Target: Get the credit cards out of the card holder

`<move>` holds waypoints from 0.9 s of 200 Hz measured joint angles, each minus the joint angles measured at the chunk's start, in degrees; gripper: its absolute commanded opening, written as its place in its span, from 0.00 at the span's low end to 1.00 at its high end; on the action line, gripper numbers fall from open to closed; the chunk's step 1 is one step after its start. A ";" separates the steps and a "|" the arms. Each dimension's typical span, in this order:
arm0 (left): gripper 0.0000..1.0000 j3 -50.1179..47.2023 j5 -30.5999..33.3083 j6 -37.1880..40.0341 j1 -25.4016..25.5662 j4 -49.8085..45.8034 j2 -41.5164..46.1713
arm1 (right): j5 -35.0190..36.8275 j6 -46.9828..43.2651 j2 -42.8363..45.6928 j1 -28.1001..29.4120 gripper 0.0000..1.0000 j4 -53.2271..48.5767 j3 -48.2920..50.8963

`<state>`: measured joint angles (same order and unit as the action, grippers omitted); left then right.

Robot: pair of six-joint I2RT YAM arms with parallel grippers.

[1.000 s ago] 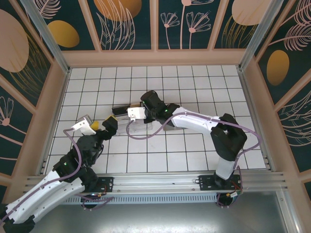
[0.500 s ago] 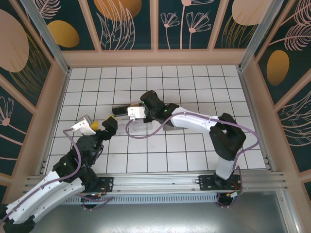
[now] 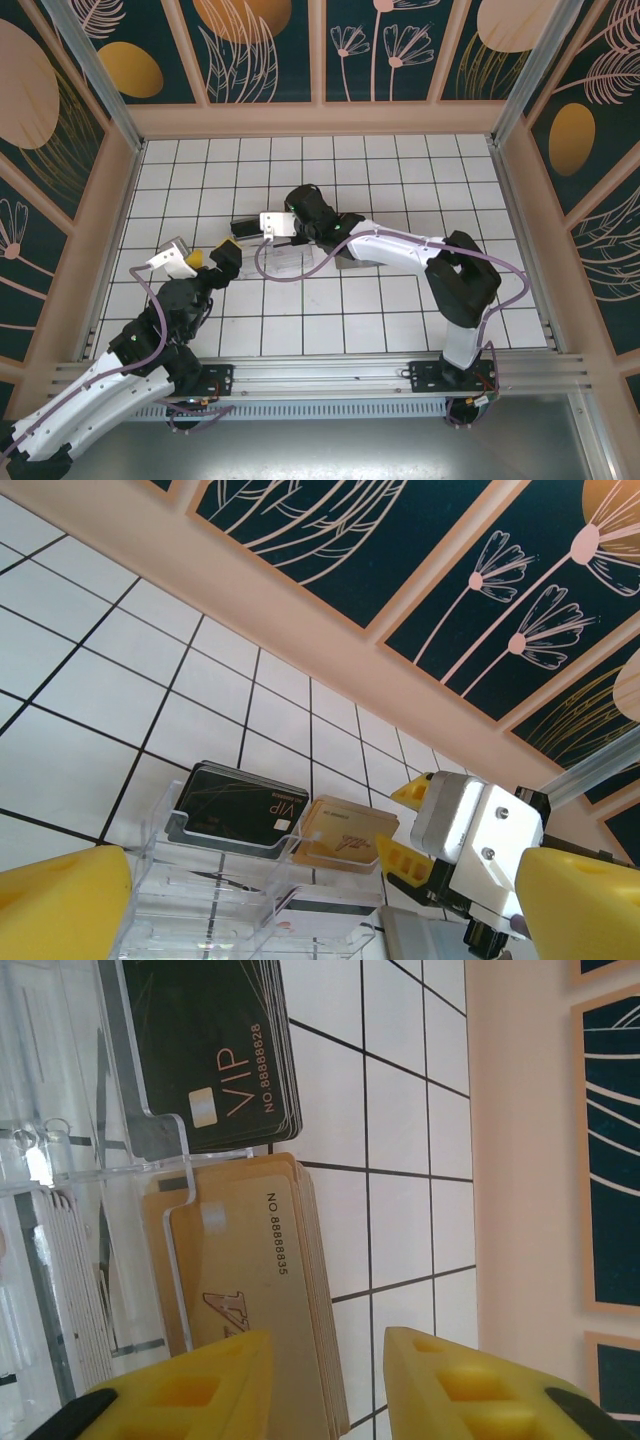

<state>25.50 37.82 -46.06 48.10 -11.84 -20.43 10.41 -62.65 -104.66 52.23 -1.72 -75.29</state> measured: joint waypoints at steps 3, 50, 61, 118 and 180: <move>0.99 0.00 0.02 0.00 0.00 0.00 0.00 | 0.07 0.02 0.00 0.00 0.37 0.00 0.00; 0.99 0.00 0.00 0.02 0.00 0.02 -0.20 | -0.35 5.20 0.37 -0.37 0.45 -0.02 -0.11; 0.99 0.00 0.02 0.02 0.00 0.00 -0.74 | -1.11 7.76 1.36 -0.94 0.49 0.11 0.13; 0.99 1.75 -0.42 0.66 0.00 0.07 -11.08 | -3.93 26.51 20.63 -7.50 0.62 7.30 13.99; 0.99 11.28 -0.85 4.83 -0.02 1.38 -28.96 | -4.48 50.21 42.84 -20.48 0.84 17.79 37.62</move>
<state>36.77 36.97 -41.23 48.07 -10.46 -49.39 5.93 -12.45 -61.82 31.75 16.08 -37.67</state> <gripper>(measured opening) 0.985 0.791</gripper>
